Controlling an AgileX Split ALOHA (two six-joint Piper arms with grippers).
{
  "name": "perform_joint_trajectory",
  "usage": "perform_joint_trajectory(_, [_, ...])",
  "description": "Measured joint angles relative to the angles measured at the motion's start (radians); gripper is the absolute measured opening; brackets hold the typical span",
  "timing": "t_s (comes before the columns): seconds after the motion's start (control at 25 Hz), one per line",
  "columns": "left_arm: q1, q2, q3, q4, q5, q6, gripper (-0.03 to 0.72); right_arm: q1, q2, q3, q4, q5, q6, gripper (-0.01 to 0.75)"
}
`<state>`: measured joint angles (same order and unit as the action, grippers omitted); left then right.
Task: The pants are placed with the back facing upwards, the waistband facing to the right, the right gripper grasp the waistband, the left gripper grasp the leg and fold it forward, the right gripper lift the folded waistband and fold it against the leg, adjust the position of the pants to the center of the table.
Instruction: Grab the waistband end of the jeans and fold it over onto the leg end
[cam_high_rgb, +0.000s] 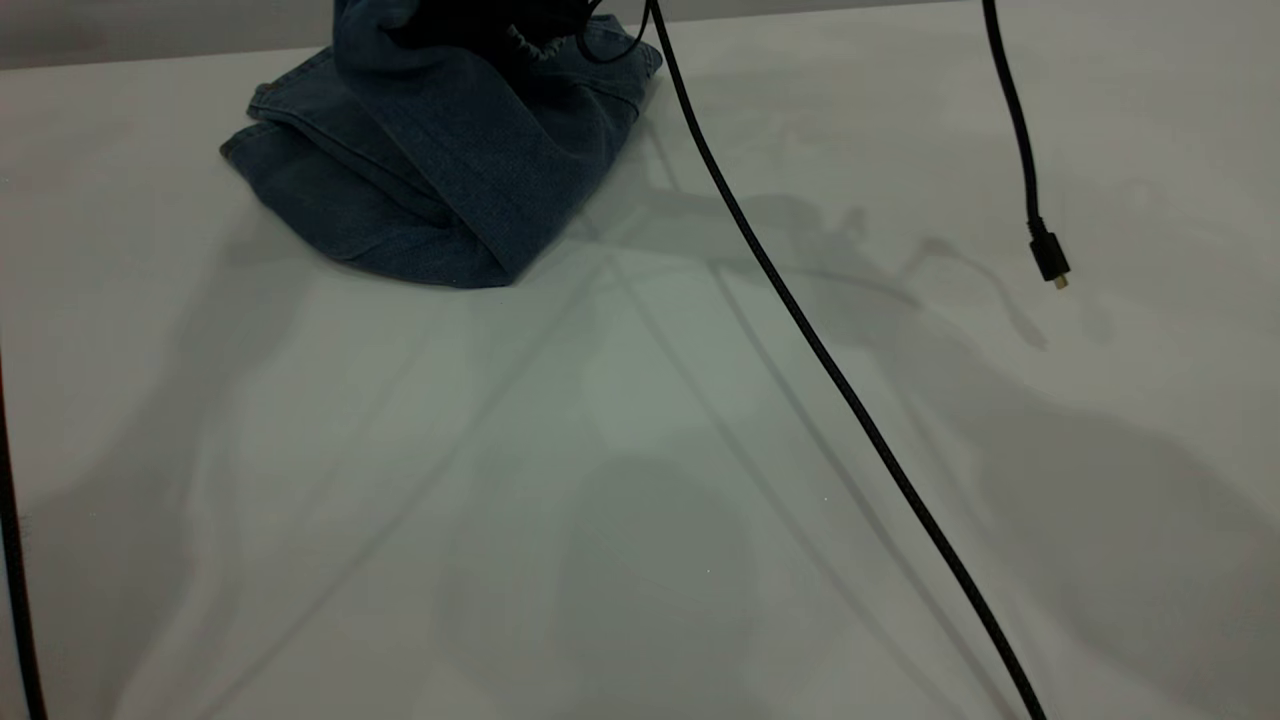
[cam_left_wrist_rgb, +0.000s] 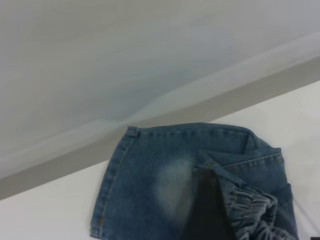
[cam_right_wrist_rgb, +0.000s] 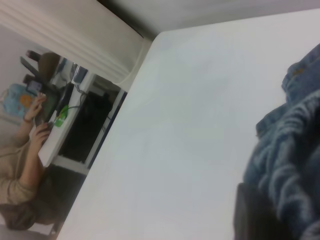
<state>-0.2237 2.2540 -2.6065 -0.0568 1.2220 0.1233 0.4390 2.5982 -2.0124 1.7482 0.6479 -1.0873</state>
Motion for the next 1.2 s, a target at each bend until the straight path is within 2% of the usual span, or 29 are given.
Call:
perform_joint_trajectory(0.28, [0.0, 0.0, 0.0, 0.001, 0.0, 0.0, 0.495, 0.0, 0.0, 0.0, -0.001, 0.007, 0.0, 0.519])
perform_joint_trajectory(0.4, [0.0, 0.0, 0.0, 0.001, 0.0, 0.0, 0.495, 0.0, 0.0, 0.0, -0.003, 0.007, 0.003, 0.614])
perform_joint_trajectory(0.52, [0.0, 0.0, 0.0, 0.001, 0.0, 0.0, 0.495, 0.0, 0.0, 0.0, -0.003, 0.007, 0.003, 0.629])
perform_joint_trajectory(0.8, [0.0, 0.0, 0.0, 0.001, 0.0, 0.0, 0.495, -0.016, -0.006, -0.053, -0.017, 0.027, 0.026, 0.594])
perform_joint_trajectory(1.2, [0.0, 0.0, 0.0, 0.001, -0.001, 0.0, 0.495, -0.03, -0.008, -0.255, -0.327, 0.147, 0.275, 0.593])
